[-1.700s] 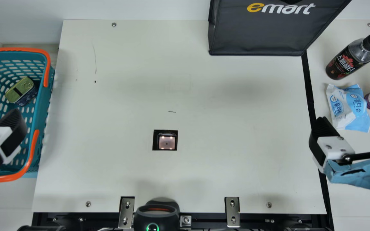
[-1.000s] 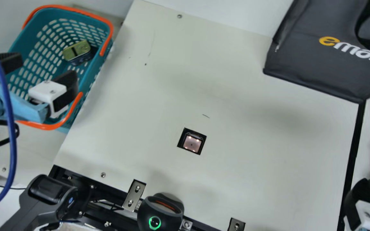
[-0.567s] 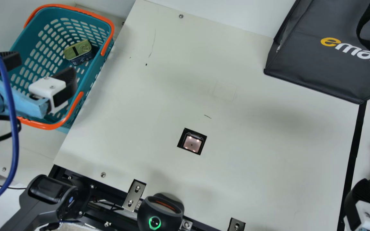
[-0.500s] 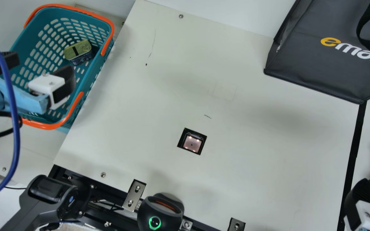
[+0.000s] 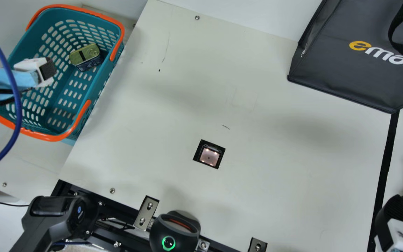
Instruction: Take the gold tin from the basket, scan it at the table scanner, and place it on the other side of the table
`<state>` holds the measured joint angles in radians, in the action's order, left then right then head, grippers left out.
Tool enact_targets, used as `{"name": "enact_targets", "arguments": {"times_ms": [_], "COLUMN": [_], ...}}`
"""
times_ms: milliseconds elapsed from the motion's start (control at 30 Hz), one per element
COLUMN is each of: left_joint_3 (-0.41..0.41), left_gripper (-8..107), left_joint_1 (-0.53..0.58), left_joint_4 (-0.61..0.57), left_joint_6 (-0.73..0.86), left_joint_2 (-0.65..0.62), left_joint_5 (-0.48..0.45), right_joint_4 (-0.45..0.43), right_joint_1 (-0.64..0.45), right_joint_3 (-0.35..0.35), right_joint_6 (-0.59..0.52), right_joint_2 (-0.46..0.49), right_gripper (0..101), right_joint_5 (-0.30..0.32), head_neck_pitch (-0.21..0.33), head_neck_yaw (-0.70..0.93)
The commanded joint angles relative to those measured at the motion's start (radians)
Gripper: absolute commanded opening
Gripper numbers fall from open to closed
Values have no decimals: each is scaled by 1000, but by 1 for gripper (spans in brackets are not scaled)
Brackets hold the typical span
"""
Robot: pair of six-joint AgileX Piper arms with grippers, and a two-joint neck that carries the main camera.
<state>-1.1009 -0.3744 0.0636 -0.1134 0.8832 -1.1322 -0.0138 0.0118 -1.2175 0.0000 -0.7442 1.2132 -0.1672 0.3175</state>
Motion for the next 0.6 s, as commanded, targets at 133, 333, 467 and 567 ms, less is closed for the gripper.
{"name": "enact_targets", "arguments": {"times_ms": [133,333,467,567], "left_joint_3": [23,25,13,-2], "left_gripper": [90,90,90,90], "left_joint_1": [-158,-260,-308,-333], "left_joint_4": [-56,-110,-136,-155], "left_joint_6": [137,309,430,512], "left_joint_2": [67,166,240,299], "left_joint_5": [42,84,112,131], "right_joint_4": [0,0,0,-1], "right_joint_1": [0,0,0,0], "right_joint_3": [0,0,0,0], "right_joint_6": [0,0,0,0], "right_joint_2": [0,0,0,0], "right_gripper": [95,95,95,95], "right_joint_5": [0,0,0,0], "head_neck_pitch": [29,29,29,29], "head_neck_yaw": [4,4,4,4]}}
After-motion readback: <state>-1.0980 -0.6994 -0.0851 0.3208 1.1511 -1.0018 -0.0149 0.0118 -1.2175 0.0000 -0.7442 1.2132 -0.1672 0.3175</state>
